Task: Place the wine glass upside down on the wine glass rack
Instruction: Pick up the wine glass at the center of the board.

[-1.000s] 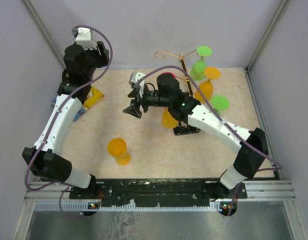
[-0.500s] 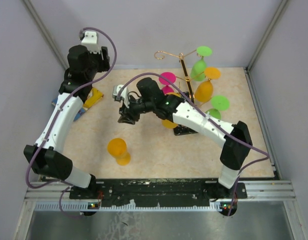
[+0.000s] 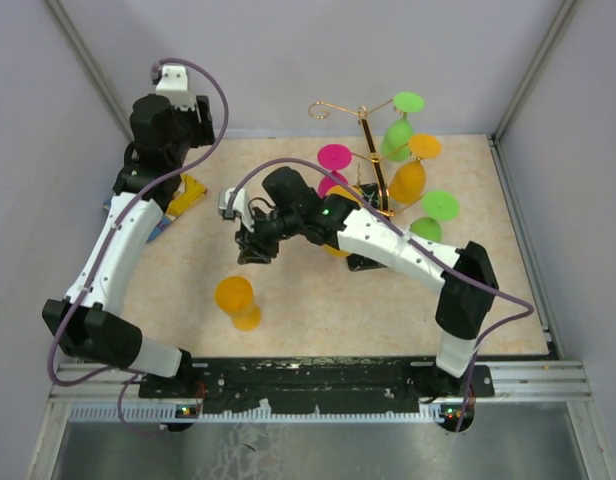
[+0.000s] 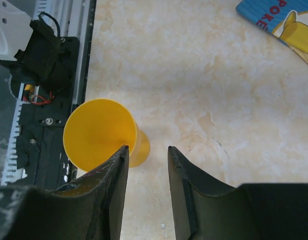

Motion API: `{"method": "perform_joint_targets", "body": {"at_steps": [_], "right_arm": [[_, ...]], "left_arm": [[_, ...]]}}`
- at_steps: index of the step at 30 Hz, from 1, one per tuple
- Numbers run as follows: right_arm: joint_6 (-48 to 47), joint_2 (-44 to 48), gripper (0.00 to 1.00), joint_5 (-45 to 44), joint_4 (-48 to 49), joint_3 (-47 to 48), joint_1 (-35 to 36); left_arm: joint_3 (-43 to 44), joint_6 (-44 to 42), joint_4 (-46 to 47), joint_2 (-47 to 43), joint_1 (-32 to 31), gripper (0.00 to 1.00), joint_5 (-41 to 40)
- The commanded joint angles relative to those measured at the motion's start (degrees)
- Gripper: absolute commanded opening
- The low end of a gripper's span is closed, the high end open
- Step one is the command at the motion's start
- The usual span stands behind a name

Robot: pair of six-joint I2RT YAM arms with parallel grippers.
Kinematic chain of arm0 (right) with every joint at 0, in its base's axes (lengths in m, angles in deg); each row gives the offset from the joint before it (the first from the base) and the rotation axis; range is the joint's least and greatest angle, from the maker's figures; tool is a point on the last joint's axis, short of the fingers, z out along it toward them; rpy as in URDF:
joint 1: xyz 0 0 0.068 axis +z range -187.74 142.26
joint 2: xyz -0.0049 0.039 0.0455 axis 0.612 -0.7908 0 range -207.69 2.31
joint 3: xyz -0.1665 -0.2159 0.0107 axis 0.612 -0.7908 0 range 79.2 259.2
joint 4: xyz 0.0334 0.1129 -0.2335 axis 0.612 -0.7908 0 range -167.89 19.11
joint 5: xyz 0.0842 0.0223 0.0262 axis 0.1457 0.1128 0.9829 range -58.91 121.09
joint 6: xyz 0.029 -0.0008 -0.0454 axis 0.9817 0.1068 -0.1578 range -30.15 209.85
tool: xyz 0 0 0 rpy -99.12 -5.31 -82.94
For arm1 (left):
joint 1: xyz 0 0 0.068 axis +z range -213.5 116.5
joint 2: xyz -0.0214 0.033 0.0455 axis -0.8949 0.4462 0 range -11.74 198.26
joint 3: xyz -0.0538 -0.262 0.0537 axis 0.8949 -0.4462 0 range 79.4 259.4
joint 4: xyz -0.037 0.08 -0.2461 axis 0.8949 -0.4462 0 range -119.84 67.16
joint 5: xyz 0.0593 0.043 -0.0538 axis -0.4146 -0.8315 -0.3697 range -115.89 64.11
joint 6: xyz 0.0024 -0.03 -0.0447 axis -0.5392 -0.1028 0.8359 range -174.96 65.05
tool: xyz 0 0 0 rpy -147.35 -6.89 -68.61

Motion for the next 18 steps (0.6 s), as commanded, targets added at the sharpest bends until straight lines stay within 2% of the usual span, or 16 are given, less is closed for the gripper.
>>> {"method": "perform_joint_targets", "body": {"at_steps": [1,11,18], "right_arm": [[-0.39,-1.52,0.37,1.99,-0.32,3.56,1.83],[-1.08,-4.61,0.37,-0.31,-2.41,3.90,4.17],[-1.97,-5.24,0.34,-3.43,-2.91,3.25,5.85]], "left_arm": [[-0.78,0.57,-0.23,-1.85,-0.06,0.70,-0.08],[-1.64,0.10,0.37,-1.88,-0.06,0.70,0.50],[-2.22,0.02,0.58,-2.33,-0.06,0.70,0.71]]}}
